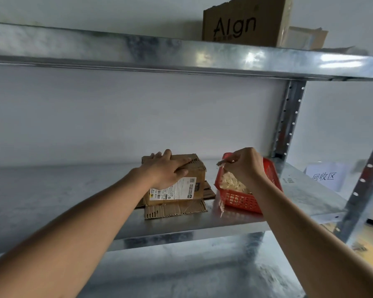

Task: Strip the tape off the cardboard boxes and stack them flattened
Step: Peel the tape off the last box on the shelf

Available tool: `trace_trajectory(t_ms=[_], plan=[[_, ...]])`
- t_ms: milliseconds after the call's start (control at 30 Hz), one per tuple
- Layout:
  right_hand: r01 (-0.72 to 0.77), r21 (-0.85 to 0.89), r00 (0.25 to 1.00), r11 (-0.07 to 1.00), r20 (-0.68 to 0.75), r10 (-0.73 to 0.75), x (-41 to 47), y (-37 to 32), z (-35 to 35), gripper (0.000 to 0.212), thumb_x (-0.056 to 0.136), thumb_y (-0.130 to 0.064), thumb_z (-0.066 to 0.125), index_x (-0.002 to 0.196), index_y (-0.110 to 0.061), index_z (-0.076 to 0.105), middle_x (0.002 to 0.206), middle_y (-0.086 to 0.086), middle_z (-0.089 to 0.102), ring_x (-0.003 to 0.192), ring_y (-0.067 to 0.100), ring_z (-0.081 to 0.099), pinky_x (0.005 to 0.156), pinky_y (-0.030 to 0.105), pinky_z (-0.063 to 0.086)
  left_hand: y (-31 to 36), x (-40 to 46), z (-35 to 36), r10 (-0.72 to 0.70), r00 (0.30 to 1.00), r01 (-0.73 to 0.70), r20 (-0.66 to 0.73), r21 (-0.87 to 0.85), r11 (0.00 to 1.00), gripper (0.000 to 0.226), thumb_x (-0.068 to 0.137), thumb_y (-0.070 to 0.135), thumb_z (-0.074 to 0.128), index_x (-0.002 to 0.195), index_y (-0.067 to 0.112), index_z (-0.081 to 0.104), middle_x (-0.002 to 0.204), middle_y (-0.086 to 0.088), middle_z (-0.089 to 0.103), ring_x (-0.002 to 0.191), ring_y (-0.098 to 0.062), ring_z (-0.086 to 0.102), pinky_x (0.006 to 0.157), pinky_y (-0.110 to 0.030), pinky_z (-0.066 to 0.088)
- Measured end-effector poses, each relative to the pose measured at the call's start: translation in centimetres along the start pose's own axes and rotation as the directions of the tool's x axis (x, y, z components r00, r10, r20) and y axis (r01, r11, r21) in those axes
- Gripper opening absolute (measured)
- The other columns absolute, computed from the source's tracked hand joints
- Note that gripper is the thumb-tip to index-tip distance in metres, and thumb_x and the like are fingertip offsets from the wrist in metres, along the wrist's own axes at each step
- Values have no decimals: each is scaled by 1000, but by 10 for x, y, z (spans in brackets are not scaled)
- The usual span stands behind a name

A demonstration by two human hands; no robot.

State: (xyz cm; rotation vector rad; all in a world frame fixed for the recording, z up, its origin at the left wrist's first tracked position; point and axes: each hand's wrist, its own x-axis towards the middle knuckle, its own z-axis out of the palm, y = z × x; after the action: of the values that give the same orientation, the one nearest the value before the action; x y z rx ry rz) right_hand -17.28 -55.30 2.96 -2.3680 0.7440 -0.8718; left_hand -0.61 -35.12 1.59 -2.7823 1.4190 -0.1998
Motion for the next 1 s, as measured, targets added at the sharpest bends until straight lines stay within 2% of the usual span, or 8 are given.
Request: trace_trajectory(t_ms=[133,267,467,600,667,733,800,1000], plan=[[68,-265,989,962,145,-30,-2,4,-15,17,77,-21,89,92,-20,82,80,-5,72,67,11,65,61,27,59,12,11,6,5,1000,-4,-16,13,1000,54,99,73,16,152,62,9,142,-6,39,133,-36,42,107,-55,34],[313,-548,922,776,370,-111,-6,12,-17,26,92,-8,74,117,-13,73,100,4,71,78,13,66,68,26,60,16,16,10,-3,1000,3,-31,11,1000,53,98,74,14,149,63,8,142,-5,37,132,-35,42,102,-54,38],[399,-515,789,759,615,2,-2,16,-14,28,105,-27,44,118,-13,65,127,10,65,86,11,54,82,34,51,20,15,10,-18,999,20,-44,59,998,58,97,76,9,154,61,8,148,-6,33,134,-35,41,106,-54,37],[240,-486,872,840,488,34,8,28,-7,48,109,-52,34,76,-26,57,74,-7,58,71,6,50,120,59,27,22,13,11,-26,999,28,-40,51,998,58,98,75,10,154,62,7,151,-7,30,137,-36,37,110,-54,33],[185,-484,919,855,394,24,12,37,-3,45,102,-58,50,83,-21,67,79,-8,65,75,9,58,116,55,36,22,13,12,-30,999,31,-39,37,999,57,98,75,11,153,63,8,151,-7,29,138,-36,36,111,-54,32],[131,-419,952,898,307,4,12,43,0,40,90,-58,68,102,-20,72,93,-4,71,81,13,66,88,39,56,22,14,11,-37,999,38,-34,23,999,55,98,75,12,152,64,9,152,-6,29,139,-36,35,111,-54,32],[70,-273,975,959,221,-8,9,44,-1,35,79,-45,84,102,-24,68,92,-3,71,77,14,68,67,31,54,22,15,11,-44,999,44,-23,14,999,55,98,76,13,151,64,8,152,-5,29,140,-36,34,112,-55,32],[293,-309,926,905,326,-189,7,34,6,12,86,-11,81,94,-20,82,100,-1,76,88,15,72,83,33,62,20,17,11,-38,999,38,-23,4,999,55,97,76,14,151,65,10,150,-6,31,140,-37,35,112,-56,33]])
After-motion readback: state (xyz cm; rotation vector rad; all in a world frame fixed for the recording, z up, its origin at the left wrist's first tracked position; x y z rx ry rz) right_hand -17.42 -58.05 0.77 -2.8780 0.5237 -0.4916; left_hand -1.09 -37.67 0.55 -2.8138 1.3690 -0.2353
